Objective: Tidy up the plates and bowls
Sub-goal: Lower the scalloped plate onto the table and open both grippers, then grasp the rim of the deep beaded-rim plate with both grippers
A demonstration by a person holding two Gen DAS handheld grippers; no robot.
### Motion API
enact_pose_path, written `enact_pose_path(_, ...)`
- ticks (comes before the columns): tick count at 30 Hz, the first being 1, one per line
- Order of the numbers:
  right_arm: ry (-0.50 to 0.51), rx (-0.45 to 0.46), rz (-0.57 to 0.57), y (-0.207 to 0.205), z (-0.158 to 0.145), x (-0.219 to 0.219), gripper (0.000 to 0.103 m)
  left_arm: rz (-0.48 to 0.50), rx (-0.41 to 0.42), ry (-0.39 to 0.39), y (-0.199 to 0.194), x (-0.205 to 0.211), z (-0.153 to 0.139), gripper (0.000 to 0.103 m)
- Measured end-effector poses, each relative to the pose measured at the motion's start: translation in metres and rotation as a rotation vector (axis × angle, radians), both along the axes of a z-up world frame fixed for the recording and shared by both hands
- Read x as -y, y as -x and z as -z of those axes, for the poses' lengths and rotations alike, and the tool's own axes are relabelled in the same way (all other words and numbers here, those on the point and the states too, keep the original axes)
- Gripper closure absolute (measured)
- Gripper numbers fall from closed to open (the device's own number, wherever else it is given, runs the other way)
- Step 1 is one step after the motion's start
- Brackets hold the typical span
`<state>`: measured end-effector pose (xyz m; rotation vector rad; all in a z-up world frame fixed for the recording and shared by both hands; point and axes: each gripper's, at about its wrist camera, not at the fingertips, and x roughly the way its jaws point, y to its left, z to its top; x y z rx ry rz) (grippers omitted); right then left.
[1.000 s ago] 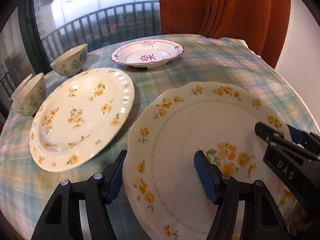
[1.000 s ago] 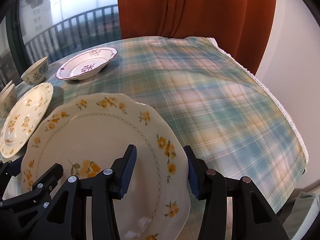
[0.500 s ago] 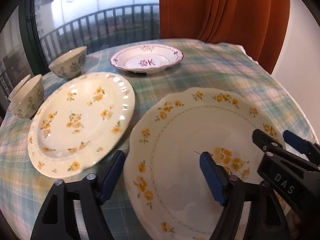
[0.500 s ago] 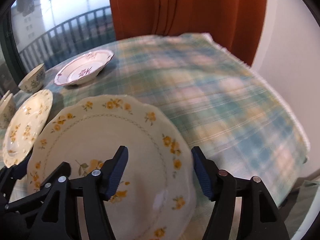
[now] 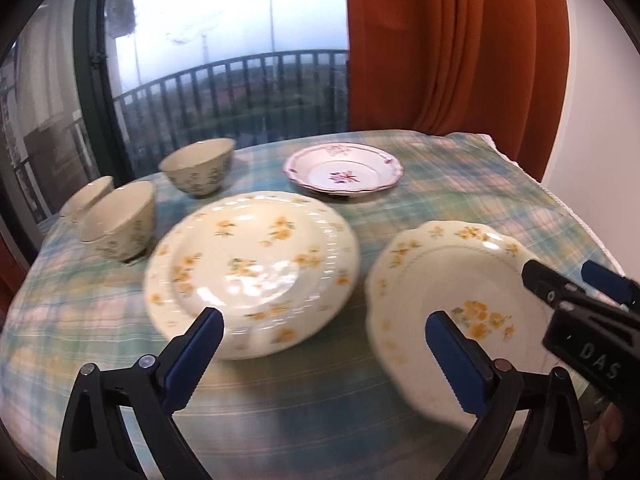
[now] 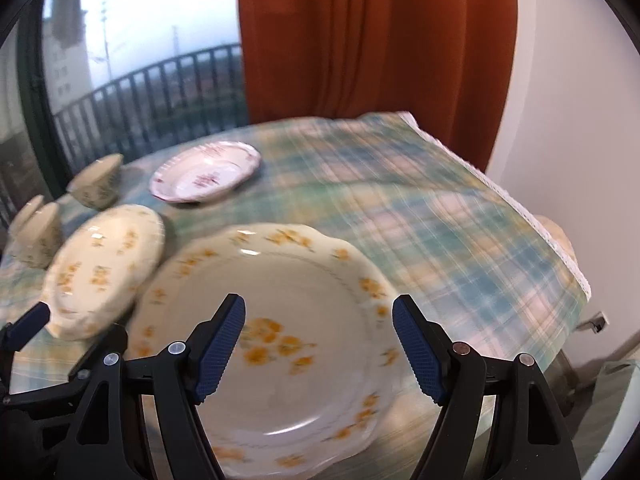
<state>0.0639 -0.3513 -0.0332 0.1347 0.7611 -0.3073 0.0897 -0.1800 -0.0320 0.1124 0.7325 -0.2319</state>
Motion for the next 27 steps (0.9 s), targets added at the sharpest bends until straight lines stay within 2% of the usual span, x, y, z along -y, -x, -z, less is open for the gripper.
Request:
enact_pose_path(8, -0.003, 0.048, -0.096, -0.002, -0.019, -0.068, 0.024, -0.036, 0.021, 0.002, 0.001, -0.053, -0.012, 0.0)
enact_pose_path(14, -0.012, 0.054, -0.143, -0.014, -0.023, -0.106, 0.024, -0.084, 0.027, 0.007, -0.01, -0.086, -0.011, 0.0)
enact_pose_path(18, 0.015, 0.059, -0.159, -0.03, -0.02, -0.128, 0.024, -0.106, 0.018, -0.005, -0.024, -0.102, -0.007, 0.0)
enact_pose_path(27, -0.001, 0.072, -0.232, -0.079, -0.016, -0.154, 0.024, -0.162, 0.024, -0.024, -0.063, -0.123, -0.01, 0.003)
